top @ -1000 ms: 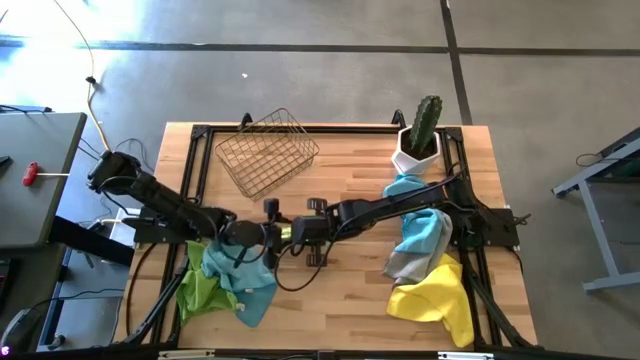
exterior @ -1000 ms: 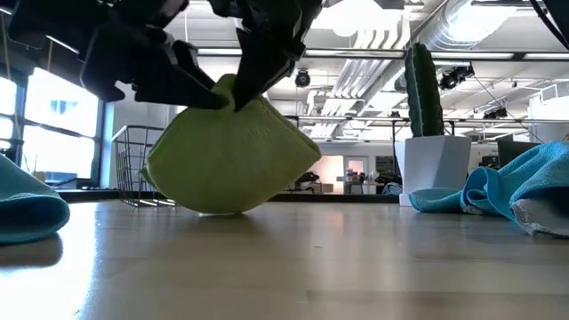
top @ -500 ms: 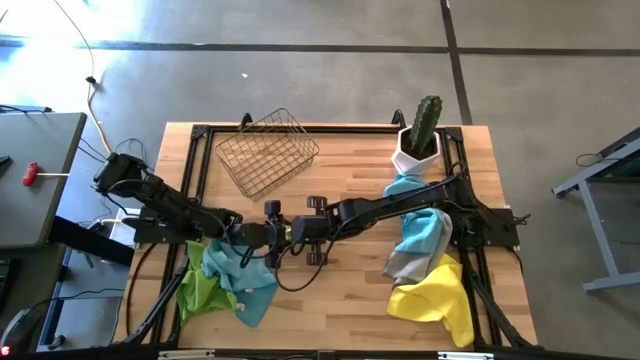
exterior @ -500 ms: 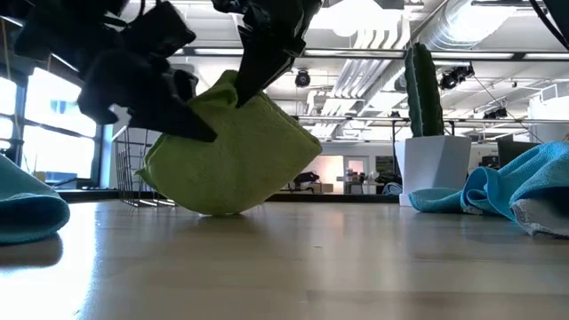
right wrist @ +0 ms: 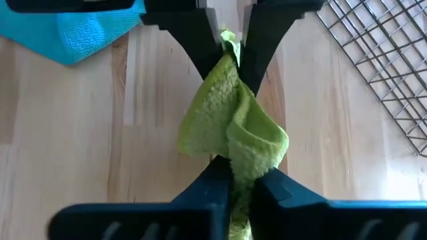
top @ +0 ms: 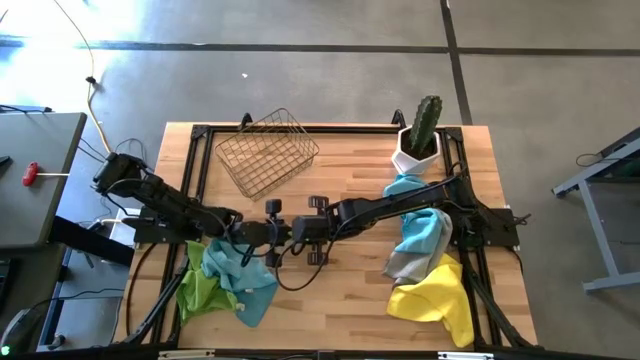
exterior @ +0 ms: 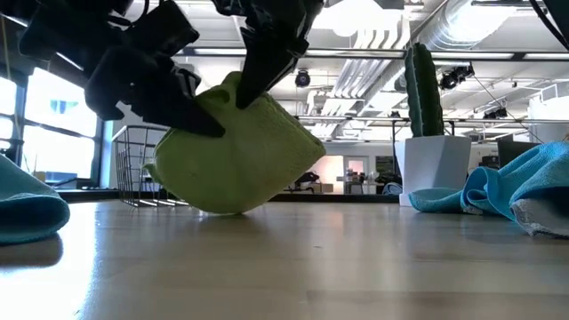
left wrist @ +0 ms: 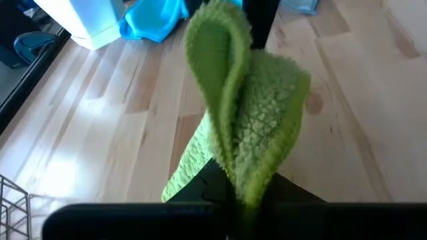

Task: Fold microfiber towels
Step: Put the folded light green microfiber towel into the wire basket

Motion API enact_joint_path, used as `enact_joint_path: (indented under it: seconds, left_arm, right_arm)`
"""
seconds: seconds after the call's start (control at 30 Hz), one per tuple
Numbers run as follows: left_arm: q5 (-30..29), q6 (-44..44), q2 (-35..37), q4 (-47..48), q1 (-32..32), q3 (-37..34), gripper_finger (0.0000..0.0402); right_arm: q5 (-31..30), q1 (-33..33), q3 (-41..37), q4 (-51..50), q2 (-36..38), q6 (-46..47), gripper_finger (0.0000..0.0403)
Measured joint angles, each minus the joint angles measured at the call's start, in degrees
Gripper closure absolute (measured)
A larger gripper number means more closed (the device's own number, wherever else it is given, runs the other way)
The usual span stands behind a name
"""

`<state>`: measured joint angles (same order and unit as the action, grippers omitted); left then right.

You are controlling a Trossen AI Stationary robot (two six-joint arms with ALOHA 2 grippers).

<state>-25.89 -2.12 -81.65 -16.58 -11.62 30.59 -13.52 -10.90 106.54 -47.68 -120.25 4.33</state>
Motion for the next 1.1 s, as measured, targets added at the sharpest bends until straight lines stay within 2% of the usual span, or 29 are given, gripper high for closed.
enact_joint_path:
  seconds: [0.1, 0.3, 0.4, 0.53, 0.63, 0.83, 0.9, 1.1]
  left_arm:
    - [0.00, -1.52, 0.00, 2.17, -0.02, 1.87, 0.0394]
    - [-2.75, -8.30, 0.00, 13.20, 0.75, 7.99, 0.0395]
    - [-6.31, -13.26, 0.00, 19.32, 2.41, 11.95, 0.0399]
    - [-11.79, -21.44, 0.84, 25.86, 5.94, 16.85, 0.0399]
    - [-11.94, -27.43, 2.75, 29.18, 10.69, 20.31, 0.0400]
    - [-9.90, -38.86, 9.56, 34.27, 24.01, 25.26, 0.0401]
    - [-8.67, -38.89, 10.87, 34.85, 29.25, 26.55, 0.0401]
    - [-7.72, -30.76, 12.13, 39.90, 42.89, 27.65, 0.0401]
  right_arm:
    - [0.02, 0.02, 0.50, -2.77, 0.02, 1.15, 0.0334]
    - [-0.01, 0.52, 8.14, -19.17, 0.63, 6.34, 0.0257]
    - [-1.73, 0.49, 14.14, -27.78, 0.83, 7.56, 0.0249]
    - [-8.83, -0.24, 20.84, -38.94, 0.78, 9.77, 0.0256]
    - [-13.29, -0.57, 23.41, -42.14, 1.24, 11.98, 0.0263]
    - [-15.53, 0.51, 22.13, -42.15, 4.17, 12.60, 0.0265]
    - [-15.89, 0.88, 21.99, -42.11, 4.41, 12.37, 0.0265]
    - [-17.51, 2.67, 21.99, -42.30, 4.52, 13.41, 0.0265]
